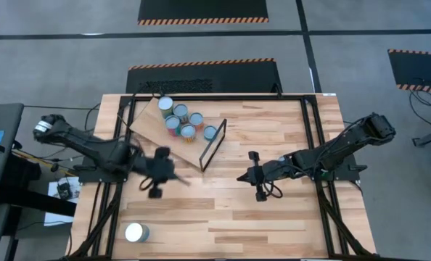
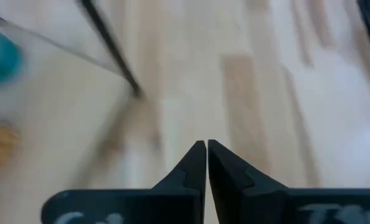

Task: Pick and place cans onto a shelf
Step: Put the canned cherries on the shelf and align them with other canned cherries

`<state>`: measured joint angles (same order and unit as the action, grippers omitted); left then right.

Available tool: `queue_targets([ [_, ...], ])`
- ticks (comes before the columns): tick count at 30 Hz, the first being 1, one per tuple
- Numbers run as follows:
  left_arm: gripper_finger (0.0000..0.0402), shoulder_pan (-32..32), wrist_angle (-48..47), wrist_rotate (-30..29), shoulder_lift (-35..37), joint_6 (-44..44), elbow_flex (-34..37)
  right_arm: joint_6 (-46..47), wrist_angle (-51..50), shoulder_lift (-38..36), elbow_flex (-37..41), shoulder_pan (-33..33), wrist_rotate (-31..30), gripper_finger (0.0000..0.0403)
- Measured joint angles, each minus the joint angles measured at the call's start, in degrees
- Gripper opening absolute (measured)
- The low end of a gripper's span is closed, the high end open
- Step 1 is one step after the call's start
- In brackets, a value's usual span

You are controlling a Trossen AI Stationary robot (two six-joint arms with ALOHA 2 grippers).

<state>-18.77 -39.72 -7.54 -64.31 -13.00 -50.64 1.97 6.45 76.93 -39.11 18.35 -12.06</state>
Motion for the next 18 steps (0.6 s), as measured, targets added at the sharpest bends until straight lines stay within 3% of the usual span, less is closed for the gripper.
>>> queue_targets([
  [9,0.0013,-18.72,-7.80,-0.21,-0.25,-22.44,-0.48,1.04,1.10,0.00,0.00,0.00,-0.08,0.0015],
  [18,0.0083,-30.08,-15.57,3.88,-0.25,-44.10,-0.48,1.08,1.28,-0.02,0.00,0.00,-0.06,0.0013],
])
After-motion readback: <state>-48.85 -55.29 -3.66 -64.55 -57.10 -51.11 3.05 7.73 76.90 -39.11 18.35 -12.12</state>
